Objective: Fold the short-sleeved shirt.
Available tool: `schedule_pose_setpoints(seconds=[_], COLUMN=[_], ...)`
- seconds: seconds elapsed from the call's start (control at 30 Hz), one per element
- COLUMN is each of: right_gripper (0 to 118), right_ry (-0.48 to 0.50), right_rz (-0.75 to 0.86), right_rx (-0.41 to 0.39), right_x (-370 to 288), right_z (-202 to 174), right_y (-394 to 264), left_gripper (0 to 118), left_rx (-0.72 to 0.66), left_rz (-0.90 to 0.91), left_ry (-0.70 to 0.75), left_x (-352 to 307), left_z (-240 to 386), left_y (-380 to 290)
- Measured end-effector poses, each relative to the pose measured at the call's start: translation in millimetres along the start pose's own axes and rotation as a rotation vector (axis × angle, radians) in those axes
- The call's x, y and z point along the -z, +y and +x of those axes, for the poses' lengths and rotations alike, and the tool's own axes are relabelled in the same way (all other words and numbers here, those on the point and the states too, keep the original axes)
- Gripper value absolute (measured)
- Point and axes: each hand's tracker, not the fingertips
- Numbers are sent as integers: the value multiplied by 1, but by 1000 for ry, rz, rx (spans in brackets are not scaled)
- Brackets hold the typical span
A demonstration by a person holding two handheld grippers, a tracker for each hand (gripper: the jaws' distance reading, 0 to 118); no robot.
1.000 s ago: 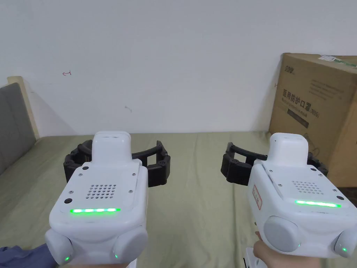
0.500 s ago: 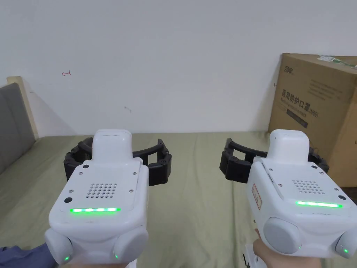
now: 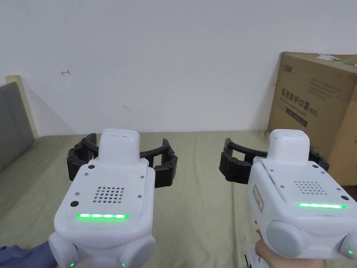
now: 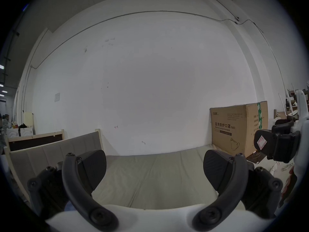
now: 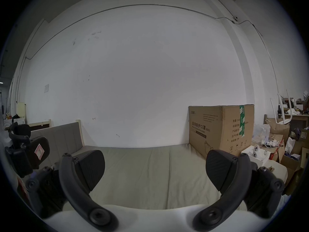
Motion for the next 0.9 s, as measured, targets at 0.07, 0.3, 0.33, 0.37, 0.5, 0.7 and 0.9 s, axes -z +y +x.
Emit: schedule_pose_setpoints(seconds=[0.07, 0.3, 0.33, 0.37, 0.5, 0.7, 0.9], right_gripper=[107, 1, 1, 1, 0, 0, 0], right_ry=[9, 77, 80, 53, 46, 96, 362], right_rz=[11, -19, -41, -42, -65, -130, -213], right_rx=[-10, -1, 9, -6, 6, -6, 4], right_x=[-3, 3, 5, 7, 8, 21, 37], right_z=[-1, 4, 6, 5, 11, -15, -114], right_y=[-2, -9, -9, -9, -14, -24, -41], left_gripper=[107, 0, 0, 0, 0, 0, 0], left_rx=[-10, -117, -100, -87, -104, -146, -139], left_rz=[-26, -210, -213, -210, -220, -281, -347], left_ry=[-12, -208, -175, -151, -140, -79, 225], left_x=[1, 19, 20, 20, 21, 19, -25], left_z=[-1, -15, -14, -13, -18, -59, -176], left_y=[2, -2, -4, -10, -18, -32, -62])
